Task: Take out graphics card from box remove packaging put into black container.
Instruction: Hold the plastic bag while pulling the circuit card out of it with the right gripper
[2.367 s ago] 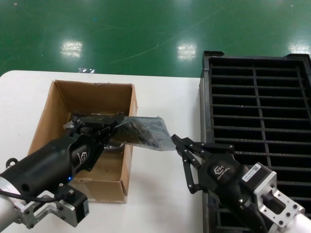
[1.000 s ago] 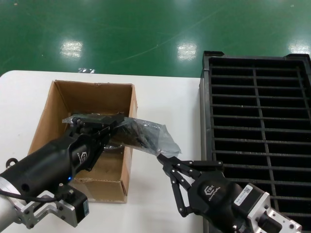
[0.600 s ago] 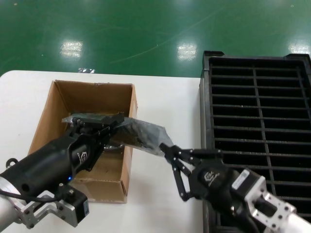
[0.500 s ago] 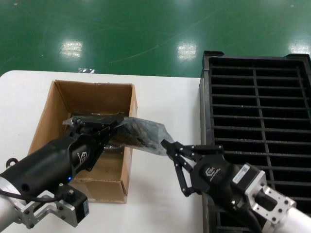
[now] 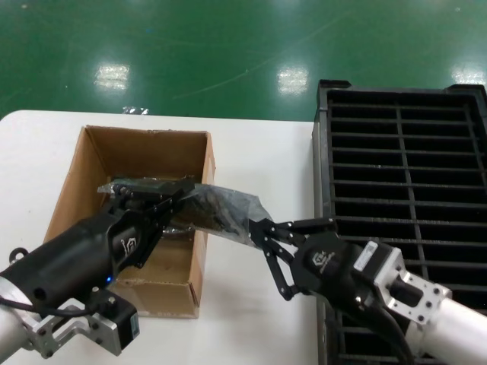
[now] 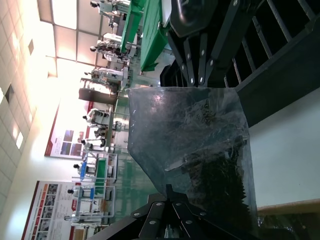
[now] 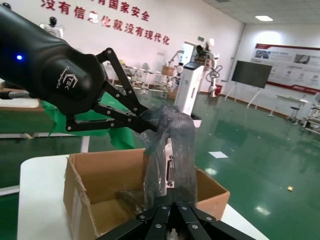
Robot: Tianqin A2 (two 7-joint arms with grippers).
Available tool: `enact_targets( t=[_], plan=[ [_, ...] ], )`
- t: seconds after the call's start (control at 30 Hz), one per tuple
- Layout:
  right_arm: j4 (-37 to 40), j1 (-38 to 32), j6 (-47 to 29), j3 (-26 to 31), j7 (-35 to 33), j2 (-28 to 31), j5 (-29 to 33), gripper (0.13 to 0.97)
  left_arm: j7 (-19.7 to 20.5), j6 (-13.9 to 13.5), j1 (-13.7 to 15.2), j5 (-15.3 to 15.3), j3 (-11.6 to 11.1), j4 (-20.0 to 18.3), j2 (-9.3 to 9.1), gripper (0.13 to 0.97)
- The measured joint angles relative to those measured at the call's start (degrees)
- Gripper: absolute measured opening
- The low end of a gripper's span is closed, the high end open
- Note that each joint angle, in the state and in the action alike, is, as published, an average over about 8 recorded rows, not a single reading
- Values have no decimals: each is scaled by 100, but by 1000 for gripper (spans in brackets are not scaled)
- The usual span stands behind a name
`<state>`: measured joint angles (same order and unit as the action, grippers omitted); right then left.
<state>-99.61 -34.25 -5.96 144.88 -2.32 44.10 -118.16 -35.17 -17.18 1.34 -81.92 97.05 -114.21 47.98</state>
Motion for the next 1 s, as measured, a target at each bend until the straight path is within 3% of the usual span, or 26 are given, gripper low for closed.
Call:
enact_targets(
  t=[0.5,1.0],
  plan=[
    [542,-371,-547,-98,1400,-519,1365,130,0,0,0,0,0,0,0,139],
    [556,97,-1093,-927,2422,-961,2815,156,0,0,0,0,0,0,0,139]
  ],
)
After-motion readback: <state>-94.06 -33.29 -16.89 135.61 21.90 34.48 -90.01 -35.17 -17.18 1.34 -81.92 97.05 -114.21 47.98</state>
